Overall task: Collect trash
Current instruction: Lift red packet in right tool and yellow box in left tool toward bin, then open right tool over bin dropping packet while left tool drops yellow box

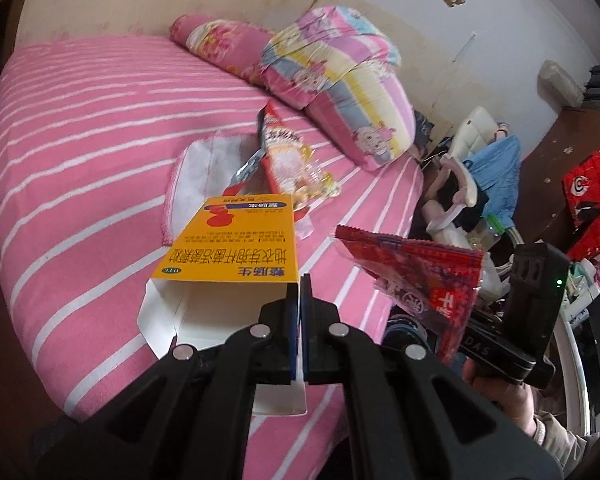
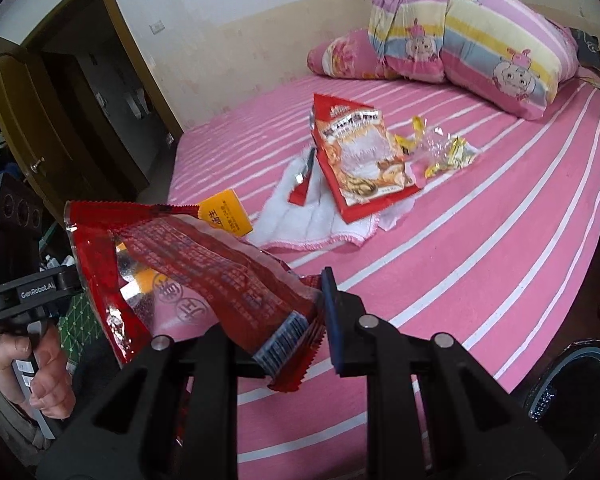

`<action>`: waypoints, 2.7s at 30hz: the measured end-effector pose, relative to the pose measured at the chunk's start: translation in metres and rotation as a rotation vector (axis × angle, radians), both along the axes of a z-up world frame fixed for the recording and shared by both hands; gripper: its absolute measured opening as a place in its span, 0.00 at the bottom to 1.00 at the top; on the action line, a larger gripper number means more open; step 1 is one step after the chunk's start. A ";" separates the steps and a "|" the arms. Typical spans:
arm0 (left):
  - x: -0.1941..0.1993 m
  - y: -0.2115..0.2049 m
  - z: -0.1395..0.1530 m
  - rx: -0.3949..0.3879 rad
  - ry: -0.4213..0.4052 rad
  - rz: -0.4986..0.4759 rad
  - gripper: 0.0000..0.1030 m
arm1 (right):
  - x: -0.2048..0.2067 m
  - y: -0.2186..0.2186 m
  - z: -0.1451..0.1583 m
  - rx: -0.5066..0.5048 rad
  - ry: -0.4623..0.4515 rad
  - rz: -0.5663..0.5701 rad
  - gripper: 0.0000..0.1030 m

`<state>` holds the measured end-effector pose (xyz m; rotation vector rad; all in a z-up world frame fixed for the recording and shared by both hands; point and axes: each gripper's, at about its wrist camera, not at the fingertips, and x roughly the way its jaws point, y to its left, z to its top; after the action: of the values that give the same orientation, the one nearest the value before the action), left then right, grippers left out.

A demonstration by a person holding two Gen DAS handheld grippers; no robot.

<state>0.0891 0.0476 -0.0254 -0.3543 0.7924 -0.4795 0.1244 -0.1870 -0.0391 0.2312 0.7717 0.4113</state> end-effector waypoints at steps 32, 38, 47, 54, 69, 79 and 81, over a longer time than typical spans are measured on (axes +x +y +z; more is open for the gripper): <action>-0.027 -0.207 0.048 -0.030 -0.060 -0.405 0.01 | -0.099 -0.202 0.014 0.129 -0.041 -0.385 0.20; -0.026 -0.270 0.019 -0.023 0.017 -0.517 0.01 | -0.131 -0.265 -0.027 0.130 0.029 -0.522 0.20; -0.029 -0.361 -0.036 0.032 0.137 -0.665 0.01 | -0.162 -0.336 -0.088 0.130 0.155 -0.695 0.20; -0.024 -0.417 -0.094 0.037 0.287 -0.727 0.02 | -0.180 -0.370 -0.141 0.157 0.268 -0.797 0.20; -0.004 -0.502 -0.204 0.234 0.493 -0.780 0.13 | -0.174 -0.399 -0.224 0.145 0.469 -0.941 0.62; 0.003 -0.500 -0.205 0.261 0.447 -0.726 0.68 | -0.194 -0.403 -0.223 0.065 0.462 -1.027 0.82; 0.006 -0.494 -0.196 0.234 0.428 -0.692 0.75 | -0.197 -0.398 -0.213 0.065 0.431 -1.025 0.82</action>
<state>0.0950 -0.4467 -0.2216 0.0564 1.3829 -0.9636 -0.0725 -0.5848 -0.2516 0.7443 0.9506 -0.6050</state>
